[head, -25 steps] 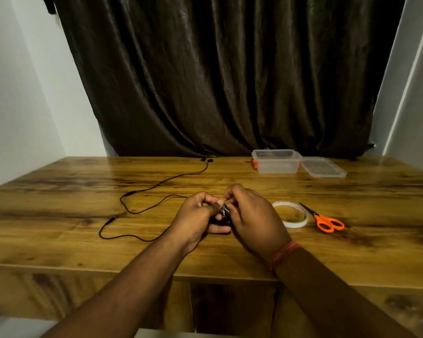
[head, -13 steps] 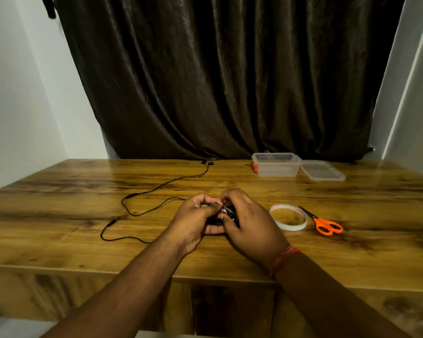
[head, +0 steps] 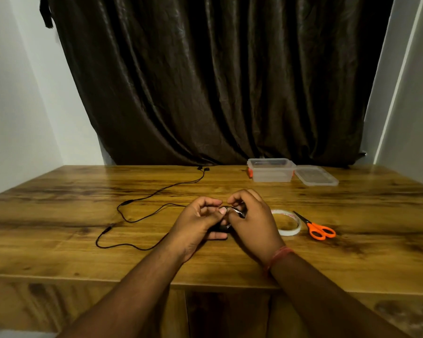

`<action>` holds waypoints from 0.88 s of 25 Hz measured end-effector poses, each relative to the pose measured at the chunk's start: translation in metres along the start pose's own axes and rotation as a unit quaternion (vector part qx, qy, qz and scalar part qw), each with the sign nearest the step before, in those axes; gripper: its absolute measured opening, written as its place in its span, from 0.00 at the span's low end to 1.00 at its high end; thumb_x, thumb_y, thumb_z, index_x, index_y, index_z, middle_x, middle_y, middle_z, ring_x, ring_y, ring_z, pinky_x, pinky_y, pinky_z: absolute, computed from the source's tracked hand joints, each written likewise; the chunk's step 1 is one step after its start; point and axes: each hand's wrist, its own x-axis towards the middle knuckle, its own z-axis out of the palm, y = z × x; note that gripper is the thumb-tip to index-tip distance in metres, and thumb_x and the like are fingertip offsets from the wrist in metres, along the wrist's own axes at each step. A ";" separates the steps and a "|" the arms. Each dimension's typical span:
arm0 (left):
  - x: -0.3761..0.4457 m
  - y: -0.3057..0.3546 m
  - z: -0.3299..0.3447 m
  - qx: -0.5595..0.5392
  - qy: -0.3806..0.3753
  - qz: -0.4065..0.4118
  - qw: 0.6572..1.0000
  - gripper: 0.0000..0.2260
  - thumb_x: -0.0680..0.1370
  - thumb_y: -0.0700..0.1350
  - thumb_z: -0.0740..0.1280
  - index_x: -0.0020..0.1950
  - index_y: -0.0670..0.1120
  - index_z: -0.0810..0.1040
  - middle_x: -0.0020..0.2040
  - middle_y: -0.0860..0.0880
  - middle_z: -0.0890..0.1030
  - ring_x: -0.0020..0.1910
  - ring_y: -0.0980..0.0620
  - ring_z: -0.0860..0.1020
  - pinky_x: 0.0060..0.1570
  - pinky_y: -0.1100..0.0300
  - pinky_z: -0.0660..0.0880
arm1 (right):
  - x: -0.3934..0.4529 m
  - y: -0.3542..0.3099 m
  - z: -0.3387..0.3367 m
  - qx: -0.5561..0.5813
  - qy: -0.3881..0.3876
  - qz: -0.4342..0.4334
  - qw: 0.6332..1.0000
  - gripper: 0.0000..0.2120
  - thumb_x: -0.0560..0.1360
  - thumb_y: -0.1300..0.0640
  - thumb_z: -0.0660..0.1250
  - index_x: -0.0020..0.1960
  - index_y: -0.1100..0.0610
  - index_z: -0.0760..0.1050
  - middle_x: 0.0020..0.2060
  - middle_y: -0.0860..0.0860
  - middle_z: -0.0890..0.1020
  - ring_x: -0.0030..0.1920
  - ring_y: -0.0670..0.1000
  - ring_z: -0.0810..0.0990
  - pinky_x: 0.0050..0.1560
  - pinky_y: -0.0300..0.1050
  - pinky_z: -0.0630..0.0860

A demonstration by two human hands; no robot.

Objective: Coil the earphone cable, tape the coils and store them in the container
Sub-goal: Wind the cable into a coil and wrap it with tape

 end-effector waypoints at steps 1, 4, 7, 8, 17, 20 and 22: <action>0.001 -0.001 0.001 0.011 0.012 0.005 1.000 0.10 0.77 0.36 0.70 0.57 0.42 0.77 0.49 0.43 0.81 0.44 0.49 0.83 0.38 0.52 0.83 | 0.003 0.002 0.000 -0.007 0.005 0.015 1.000 0.07 0.72 0.63 0.69 0.47 0.53 0.77 0.46 0.44 0.75 0.46 0.40 0.74 0.43 0.25 0.68; 0.004 -0.002 0.003 0.073 0.065 0.036 0.995 0.09 0.77 0.35 0.70 0.55 0.42 0.77 0.49 0.45 0.79 0.46 0.50 0.81 0.38 0.58 0.82 | 0.016 0.006 -0.001 -0.006 -0.020 0.081 0.996 0.05 0.73 0.62 0.69 0.45 0.53 0.78 0.44 0.47 0.78 0.42 0.42 0.76 0.42 0.30 0.69; 0.011 -0.002 0.002 0.136 0.106 0.064 0.983 0.07 0.77 0.35 0.70 0.53 0.41 0.78 0.47 0.43 0.80 0.44 0.51 0.79 0.42 0.56 0.81 | 0.034 0.008 -0.004 0.019 -0.114 0.164 0.980 0.03 0.73 0.59 0.69 0.44 0.51 0.78 0.37 0.47 0.80 0.38 0.46 0.78 0.38 0.39 0.72; 0.014 -0.002 0.001 0.164 0.109 0.067 0.978 0.06 0.77 0.36 0.70 0.53 0.42 0.78 0.47 0.43 0.80 0.44 0.50 0.79 0.46 0.52 0.80 | 0.040 0.009 -0.005 0.015 -0.139 0.182 0.973 0.02 0.72 0.58 0.69 0.44 0.52 0.78 0.36 0.47 0.80 0.36 0.47 0.78 0.37 0.41 0.73; 0.045 -0.012 -0.004 0.328 0.101 0.097 0.934 0.02 0.77 0.42 0.71 0.47 0.48 0.80 0.43 0.46 0.83 0.46 0.45 0.82 0.49 0.49 0.79 | 0.054 0.030 0.007 -0.062 -0.149 0.174 0.971 0.04 0.74 0.54 0.70 0.43 0.54 0.78 0.36 0.49 0.81 0.36 0.49 0.78 0.35 0.41 0.71; 0.052 -0.016 -0.007 0.318 0.099 0.092 0.938 0.02 0.78 0.42 0.69 0.47 0.48 0.79 0.44 0.48 0.84 0.46 0.47 0.82 0.50 0.48 0.79 | 0.052 0.031 0.013 -0.109 -0.148 0.118 0.976 0.04 0.74 0.55 0.70 0.42 0.55 0.77 0.37 0.48 0.81 0.39 0.49 0.79 0.36 0.40 0.72; 0.052 -0.017 -0.009 0.313 0.112 0.088 0.939 0.04 0.80 0.43 0.67 0.47 0.50 0.79 0.44 0.51 0.84 0.46 0.50 0.82 0.50 0.50 0.78 | 0.053 0.033 0.011 -0.128 -0.140 0.106 0.976 0.03 0.73 0.57 0.69 0.41 0.55 0.77 0.36 0.48 0.81 0.39 0.49 0.79 0.37 0.40 0.72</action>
